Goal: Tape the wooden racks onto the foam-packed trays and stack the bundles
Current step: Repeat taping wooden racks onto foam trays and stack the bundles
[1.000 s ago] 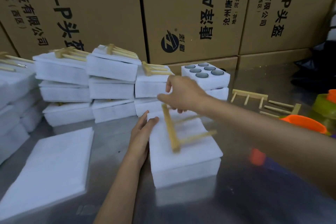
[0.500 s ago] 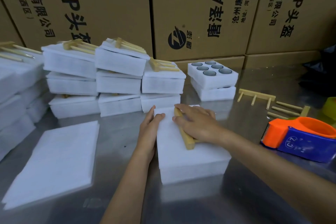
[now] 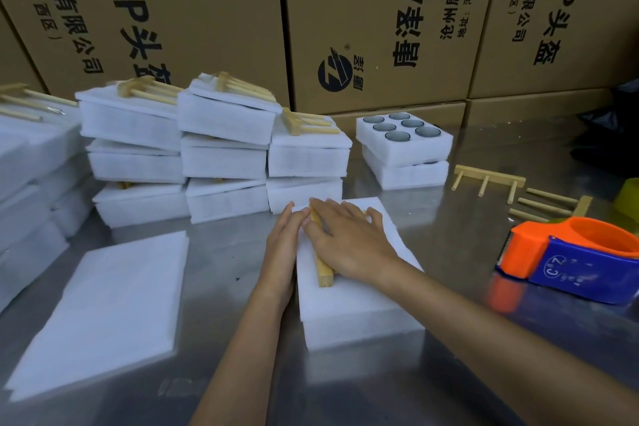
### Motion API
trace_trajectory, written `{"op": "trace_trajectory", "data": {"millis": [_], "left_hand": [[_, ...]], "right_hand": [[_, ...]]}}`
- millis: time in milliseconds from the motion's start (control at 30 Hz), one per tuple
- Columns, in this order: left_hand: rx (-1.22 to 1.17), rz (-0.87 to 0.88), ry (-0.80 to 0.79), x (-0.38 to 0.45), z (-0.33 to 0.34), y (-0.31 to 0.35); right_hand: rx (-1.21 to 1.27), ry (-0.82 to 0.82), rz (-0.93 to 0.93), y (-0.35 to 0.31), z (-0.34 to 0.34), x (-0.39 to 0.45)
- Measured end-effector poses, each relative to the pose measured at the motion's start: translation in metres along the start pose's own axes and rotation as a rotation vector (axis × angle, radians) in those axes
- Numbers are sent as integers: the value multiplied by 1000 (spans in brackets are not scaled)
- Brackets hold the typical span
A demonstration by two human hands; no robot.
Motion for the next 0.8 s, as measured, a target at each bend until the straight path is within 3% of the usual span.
{"op": "trace_trajectory", "data": {"millis": [433, 533, 633, 733, 800], "left_hand": [[54, -7, 8, -4, -4, 0], [42, -15, 18, -4, -4, 0], [42, -31, 31, -4, -5, -1], [19, -54, 19, -6, -4, -2], [-22, -84, 15, -6, -4, -6]], "right_hand": [[87, 31, -9, 1, -2, -2], [240, 71, 41, 6, -11, 0], [588, 170, 89, 22, -36, -6], [526, 332, 50, 50, -78, -27], [440, 422, 127, 84, -102, -51]]}}
Point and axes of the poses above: each hand's wrist, its own x-axis towards the middle knuckle, its own z-axis out of the palm, y = z × x, the point moved 10 cm from there along x, towards the middle knuckle, and after that the axes turned 8 degrees about -z, right-handed, at the moved point
